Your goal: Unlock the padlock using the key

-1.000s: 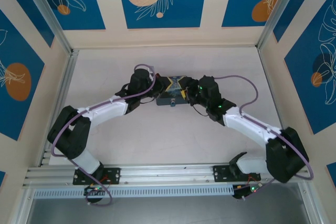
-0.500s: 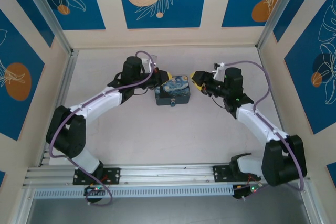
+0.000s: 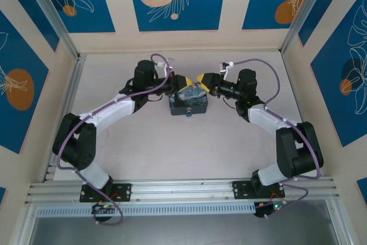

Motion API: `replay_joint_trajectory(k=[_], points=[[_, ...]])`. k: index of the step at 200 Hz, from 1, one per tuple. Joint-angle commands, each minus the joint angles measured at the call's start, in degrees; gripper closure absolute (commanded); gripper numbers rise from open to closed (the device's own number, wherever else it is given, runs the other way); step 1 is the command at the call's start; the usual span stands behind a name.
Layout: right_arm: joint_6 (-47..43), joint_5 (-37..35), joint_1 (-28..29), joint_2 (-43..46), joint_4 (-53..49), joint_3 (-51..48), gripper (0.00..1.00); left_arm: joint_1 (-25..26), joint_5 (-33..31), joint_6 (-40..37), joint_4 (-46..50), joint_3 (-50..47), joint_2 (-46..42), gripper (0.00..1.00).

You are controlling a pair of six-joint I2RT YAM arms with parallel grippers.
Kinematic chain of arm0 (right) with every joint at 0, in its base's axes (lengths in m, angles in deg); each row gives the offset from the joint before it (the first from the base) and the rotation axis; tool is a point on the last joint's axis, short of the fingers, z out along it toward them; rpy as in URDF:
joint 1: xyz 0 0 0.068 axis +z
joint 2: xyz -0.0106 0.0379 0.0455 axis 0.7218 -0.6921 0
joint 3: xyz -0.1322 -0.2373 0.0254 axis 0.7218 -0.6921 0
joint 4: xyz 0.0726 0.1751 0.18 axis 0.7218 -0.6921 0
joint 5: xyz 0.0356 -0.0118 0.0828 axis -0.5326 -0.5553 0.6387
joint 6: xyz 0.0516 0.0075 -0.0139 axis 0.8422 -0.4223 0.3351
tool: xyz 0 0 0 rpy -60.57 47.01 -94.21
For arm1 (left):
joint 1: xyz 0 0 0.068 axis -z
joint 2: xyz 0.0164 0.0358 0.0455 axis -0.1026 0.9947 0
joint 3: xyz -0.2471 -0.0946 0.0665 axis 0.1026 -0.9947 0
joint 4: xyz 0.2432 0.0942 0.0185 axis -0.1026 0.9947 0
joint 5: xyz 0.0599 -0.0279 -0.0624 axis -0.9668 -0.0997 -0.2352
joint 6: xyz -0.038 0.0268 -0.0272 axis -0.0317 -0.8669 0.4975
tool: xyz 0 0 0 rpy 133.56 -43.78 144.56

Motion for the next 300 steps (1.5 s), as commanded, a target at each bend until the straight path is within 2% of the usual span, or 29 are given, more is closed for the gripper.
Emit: replay_joint_trajectory(k=[1, 148, 212, 235, 271, 300], points=[[2.1, 0.6, 1.3, -0.7, 5.7, -0.5, 0.61, -0.7, 1.3, 3.0, -4.8, -0.7, 1.1, 1.00], [3.2, 1.0, 1.4, -0.8, 7.9, -4.7, 0.74, -0.7, 1.0, 4.1, -6.2, -0.1, 3.0, 1.00], [3.3, 0.4, 0.5, -0.9, 7.9, -5.4, 0.77, -0.6, 1.5, 4.0, -6.4, -0.1, 2.9, 1.00], [3.7, 0.6, 0.0, -1.4, 8.5, -5.2, 0.76, -0.7, 1.9, 4.0, -6.5, -0.2, 2.9, 1.00], [3.9, 1.0, 0.0, -2.0, 8.6, -4.2, 0.64, -0.7, 2.5, 4.1, -6.8, -0.4, 3.0, 1.00], [4.2, 1.0, 0.0, -2.8, 8.7, -3.7, 0.63, -0.7, 2.7, 4.1, -6.9, -0.4, 3.0, 1.00]])
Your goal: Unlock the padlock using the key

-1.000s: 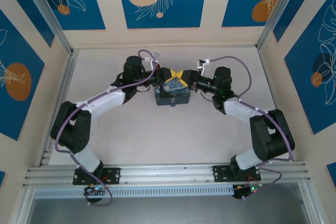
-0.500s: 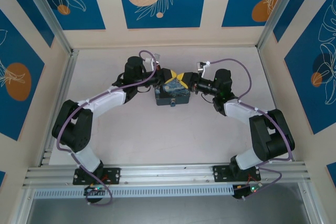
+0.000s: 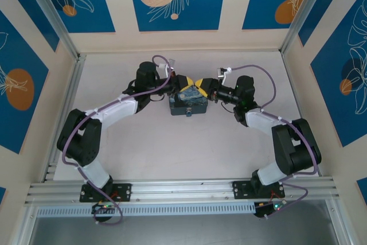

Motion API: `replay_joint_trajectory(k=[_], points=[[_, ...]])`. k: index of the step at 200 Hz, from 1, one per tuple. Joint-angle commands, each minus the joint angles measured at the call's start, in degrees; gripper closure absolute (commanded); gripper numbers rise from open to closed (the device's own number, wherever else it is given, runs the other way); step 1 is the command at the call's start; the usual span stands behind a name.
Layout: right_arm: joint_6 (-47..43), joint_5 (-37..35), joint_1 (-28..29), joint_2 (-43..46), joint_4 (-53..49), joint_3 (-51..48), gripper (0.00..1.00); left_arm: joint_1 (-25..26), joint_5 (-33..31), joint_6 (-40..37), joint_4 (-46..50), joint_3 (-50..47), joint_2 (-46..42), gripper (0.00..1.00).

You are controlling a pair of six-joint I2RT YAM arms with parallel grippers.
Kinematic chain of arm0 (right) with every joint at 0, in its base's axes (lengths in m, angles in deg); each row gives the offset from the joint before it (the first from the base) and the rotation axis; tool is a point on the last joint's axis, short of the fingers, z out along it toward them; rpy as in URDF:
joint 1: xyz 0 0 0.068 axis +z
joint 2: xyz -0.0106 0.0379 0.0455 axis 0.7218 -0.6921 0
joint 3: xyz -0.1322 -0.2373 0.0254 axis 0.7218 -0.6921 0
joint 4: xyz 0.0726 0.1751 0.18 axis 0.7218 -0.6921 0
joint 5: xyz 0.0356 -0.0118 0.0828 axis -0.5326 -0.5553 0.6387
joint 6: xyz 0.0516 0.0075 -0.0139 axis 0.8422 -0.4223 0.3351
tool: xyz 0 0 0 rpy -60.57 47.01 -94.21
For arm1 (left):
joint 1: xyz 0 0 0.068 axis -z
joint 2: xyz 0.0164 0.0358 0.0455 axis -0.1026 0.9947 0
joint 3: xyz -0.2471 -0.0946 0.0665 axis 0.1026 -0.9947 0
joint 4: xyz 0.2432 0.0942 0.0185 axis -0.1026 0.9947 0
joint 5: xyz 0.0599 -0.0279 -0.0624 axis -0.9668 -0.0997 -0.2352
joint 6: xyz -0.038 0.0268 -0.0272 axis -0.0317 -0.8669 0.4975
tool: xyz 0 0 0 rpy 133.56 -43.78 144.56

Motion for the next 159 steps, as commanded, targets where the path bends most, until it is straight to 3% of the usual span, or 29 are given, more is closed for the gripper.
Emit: replay_joint_trajectory(k=[1, 159], points=[[0.2, 0.6, -0.2, -0.9, 1.3, 1.0, 0.63, -0.6, 1.7, 0.1, -2.0, 0.1, 0.3, 1.00], [0.4, 2.2, 0.2, -1.9, 3.3, 1.4, 0.75, -0.6, 1.8, 0.4, -2.2, 0.1, 1.2, 1.00]])
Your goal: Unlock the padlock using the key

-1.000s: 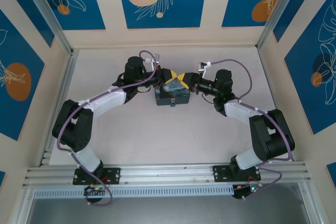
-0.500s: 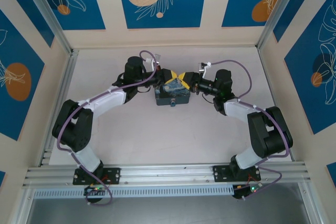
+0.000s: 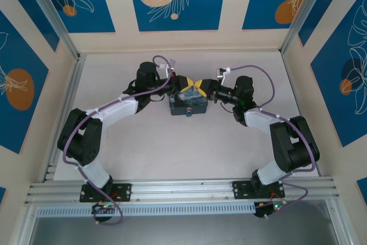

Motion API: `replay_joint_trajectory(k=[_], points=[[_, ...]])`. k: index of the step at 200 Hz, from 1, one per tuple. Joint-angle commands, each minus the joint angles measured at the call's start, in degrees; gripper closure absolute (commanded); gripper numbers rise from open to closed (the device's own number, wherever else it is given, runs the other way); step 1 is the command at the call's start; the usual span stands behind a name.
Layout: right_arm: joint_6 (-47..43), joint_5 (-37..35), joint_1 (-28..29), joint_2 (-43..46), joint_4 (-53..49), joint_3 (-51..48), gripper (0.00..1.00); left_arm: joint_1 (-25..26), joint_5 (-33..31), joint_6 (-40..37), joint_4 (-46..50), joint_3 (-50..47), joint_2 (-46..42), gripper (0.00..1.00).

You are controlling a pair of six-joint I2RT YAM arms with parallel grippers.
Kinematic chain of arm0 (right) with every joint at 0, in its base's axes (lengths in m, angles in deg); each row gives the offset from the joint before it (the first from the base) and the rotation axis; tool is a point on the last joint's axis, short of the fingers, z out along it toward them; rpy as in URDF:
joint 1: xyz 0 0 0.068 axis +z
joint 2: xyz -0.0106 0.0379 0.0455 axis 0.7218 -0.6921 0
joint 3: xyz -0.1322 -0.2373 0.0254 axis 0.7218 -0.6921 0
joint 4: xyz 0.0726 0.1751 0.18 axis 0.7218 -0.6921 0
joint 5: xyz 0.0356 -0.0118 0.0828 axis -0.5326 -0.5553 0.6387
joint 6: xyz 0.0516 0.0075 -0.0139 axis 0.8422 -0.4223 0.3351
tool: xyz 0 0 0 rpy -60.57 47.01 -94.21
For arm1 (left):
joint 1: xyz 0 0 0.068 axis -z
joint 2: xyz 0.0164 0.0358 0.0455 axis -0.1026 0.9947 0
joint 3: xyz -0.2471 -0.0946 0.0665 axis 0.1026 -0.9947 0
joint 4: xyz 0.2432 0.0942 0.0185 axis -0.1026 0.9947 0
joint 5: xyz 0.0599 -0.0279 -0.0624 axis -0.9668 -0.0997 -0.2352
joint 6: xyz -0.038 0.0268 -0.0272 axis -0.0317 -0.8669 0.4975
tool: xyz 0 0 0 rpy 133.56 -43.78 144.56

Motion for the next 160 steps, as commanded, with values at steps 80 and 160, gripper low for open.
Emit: replay_joint_trajectory(k=[80, 160], points=[[-0.1, 2.3, 0.3, -1.0, 2.2, 1.3, 0.76, -0.5, 1.4, 0.3, -1.9, 0.2, 1.1, 1.00], [-0.1, 2.7, 0.4, -1.4, 2.2, 1.2, 0.81, -0.5, 1.4, 0.3, -1.7, 0.3, 1.2, 1.00]])
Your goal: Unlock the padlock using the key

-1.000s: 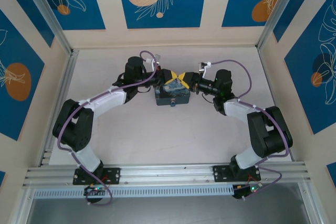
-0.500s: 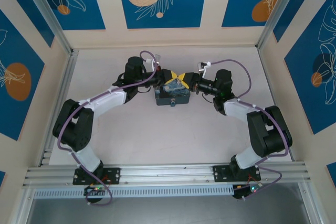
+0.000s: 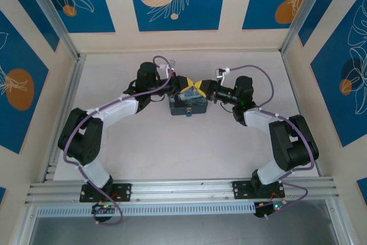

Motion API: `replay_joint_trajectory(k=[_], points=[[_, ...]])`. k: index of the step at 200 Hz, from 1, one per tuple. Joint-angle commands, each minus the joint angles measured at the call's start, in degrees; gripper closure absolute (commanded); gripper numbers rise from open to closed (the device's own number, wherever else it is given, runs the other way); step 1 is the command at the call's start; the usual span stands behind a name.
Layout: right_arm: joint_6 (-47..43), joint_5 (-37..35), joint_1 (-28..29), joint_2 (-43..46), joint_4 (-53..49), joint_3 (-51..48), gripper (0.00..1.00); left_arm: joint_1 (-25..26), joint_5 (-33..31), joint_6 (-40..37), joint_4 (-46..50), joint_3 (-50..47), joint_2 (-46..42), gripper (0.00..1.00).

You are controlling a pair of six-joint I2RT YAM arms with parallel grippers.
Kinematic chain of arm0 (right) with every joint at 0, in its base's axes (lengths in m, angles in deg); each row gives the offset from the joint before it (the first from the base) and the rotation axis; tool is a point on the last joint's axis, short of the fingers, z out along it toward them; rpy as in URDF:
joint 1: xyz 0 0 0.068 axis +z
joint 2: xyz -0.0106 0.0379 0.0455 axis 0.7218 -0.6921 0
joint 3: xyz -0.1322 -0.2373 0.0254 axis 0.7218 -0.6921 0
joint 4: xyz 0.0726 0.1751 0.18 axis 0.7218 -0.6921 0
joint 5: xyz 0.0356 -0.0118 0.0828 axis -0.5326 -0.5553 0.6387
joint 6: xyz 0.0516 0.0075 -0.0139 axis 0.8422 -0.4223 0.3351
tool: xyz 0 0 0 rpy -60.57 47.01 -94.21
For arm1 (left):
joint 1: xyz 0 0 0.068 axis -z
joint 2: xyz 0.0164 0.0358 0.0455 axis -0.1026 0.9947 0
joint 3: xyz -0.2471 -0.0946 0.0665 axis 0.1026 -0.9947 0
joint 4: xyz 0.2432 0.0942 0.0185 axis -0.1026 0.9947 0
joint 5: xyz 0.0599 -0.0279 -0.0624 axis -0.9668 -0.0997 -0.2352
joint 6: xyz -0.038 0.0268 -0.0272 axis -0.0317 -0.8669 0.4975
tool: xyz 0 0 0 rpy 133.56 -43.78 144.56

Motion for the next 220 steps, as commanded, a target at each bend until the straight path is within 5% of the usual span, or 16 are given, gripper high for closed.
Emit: replay_joint_trajectory(k=[1, 59, 116, 180, 220], points=[[-0.1, 1.4, 0.3, -0.5, 1.1, 1.2, 0.81, -0.5, 1.4, 0.2, -1.8, 0.2, 0.7, 1.00], [-0.2, 1.6, 0.4, -0.5, 1.1, 0.9, 1.00, -0.5, 1.3, 0.2, -1.5, 0.4, 1.0, 1.00], [-0.2, 0.7, 0.0, 0.6, 1.3, -0.8, 1.00, -0.6, -0.7, 0.2, -0.7, 0.4, 0.6, 1.00], [-1.5, 0.1, -4.2, 4.1, -3.0, -5.7, 1.00, -1.2, -8.4, -7.7, 8.4, -4.8, -8.4, 0.28], [-4.9, -0.5, -7.0, 3.1, -11.7, -3.7, 1.00, 1.3, -14.7, -18.5, 21.3, -9.1, -14.4, 0.04]])
